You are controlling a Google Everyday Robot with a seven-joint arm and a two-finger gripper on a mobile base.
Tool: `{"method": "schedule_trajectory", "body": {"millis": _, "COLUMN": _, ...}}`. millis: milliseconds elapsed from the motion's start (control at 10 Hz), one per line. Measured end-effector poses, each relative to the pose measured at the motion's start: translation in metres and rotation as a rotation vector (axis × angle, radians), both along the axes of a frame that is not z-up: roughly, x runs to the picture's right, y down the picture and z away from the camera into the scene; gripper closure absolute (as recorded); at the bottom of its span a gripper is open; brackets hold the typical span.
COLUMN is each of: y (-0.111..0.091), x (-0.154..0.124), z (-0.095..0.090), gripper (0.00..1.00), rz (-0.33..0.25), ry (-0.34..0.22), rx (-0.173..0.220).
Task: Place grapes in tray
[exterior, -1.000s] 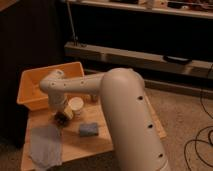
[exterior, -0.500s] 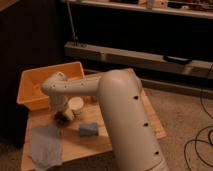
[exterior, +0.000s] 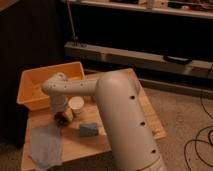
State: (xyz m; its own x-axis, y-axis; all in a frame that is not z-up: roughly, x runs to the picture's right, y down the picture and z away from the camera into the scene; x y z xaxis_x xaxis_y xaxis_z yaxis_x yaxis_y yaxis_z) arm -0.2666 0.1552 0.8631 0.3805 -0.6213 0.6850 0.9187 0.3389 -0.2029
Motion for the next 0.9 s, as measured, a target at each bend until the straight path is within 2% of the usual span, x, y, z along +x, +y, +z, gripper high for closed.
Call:
{"method": "schedule_trajectory", "body": {"millis": 100, "y": 0.0, "x": -0.001, "z": 0.0, "gripper": 0.55, "rz": -0.004, "ry": -0.001, "rx": -0.006}}
{"method": "schedule_trajectory", "body": {"millis": 500, "y": 0.001, "x": -0.007, "z": -0.005, "gripper": 0.95, "rz": -0.028, "ry": -0.017, "rx": -0.013}}
{"method": "schedule_trajectory", "body": {"millis": 600, "y": -0.001, "x": -0.007, "z": -0.01, "gripper": 0.99, "rz": -0.034, "ry": -0.021, "rx": -0.01}}
{"method": "schedule_trajectory", "body": {"millis": 900, "y": -0.024, "x": -0.017, "z": -0.044, "gripper": 1.0, "rz": -0.02, "ry": -0.067, "rx": 0.028}}
